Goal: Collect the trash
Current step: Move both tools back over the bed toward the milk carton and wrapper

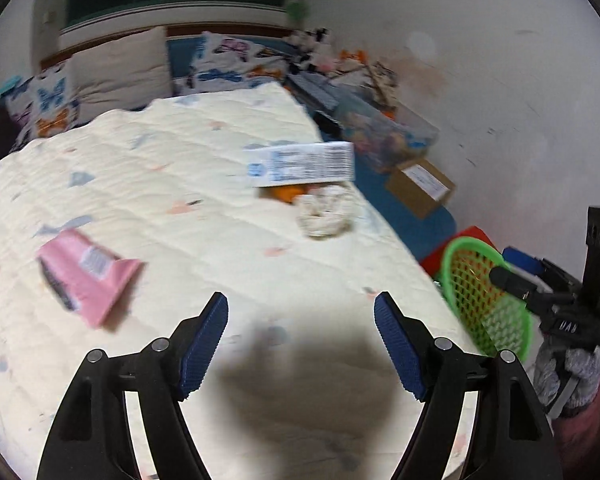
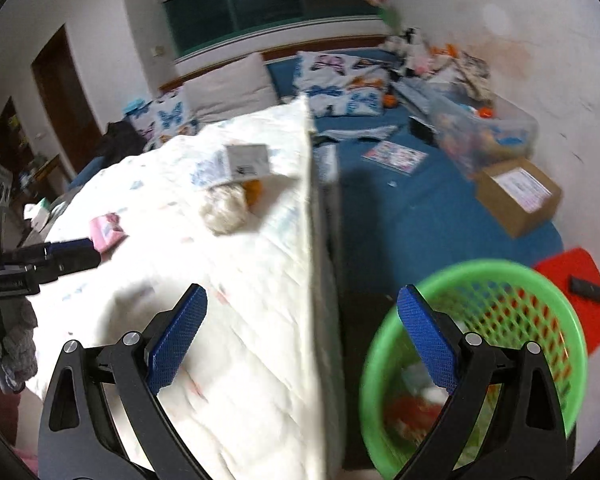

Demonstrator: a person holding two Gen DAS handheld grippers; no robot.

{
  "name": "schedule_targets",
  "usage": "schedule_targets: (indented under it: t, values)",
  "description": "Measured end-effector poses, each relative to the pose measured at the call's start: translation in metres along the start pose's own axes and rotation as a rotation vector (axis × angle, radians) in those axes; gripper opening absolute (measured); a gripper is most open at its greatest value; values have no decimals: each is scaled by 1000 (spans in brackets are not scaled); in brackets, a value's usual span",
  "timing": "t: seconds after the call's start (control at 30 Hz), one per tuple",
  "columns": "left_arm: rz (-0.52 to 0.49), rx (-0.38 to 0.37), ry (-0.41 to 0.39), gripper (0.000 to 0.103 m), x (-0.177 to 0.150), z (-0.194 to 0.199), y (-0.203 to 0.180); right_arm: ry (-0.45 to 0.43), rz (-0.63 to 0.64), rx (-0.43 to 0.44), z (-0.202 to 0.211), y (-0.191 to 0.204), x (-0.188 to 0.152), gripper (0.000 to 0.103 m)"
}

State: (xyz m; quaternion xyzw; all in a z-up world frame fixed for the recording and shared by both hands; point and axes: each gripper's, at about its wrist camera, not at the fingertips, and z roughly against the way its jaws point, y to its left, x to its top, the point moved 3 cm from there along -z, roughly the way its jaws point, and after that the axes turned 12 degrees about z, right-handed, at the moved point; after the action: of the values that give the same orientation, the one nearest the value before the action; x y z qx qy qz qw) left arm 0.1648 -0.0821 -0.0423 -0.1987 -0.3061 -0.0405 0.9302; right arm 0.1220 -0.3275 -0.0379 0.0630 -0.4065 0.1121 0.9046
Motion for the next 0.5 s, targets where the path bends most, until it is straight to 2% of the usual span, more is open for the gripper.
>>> schedule_targets:
  t: [0.2, 0.33, 0.5]
  values:
    - [85, 62, -25, 75, 7, 9, 44, -25, 22, 95, -32, 13, 43, 98]
    - [142, 96, -29, 75, 10, 11, 73, -28, 65, 127, -54, 17, 67, 99]
    - [189, 118, -43, 76, 14, 15, 95, -12, 92, 187, -84, 17, 91, 99]
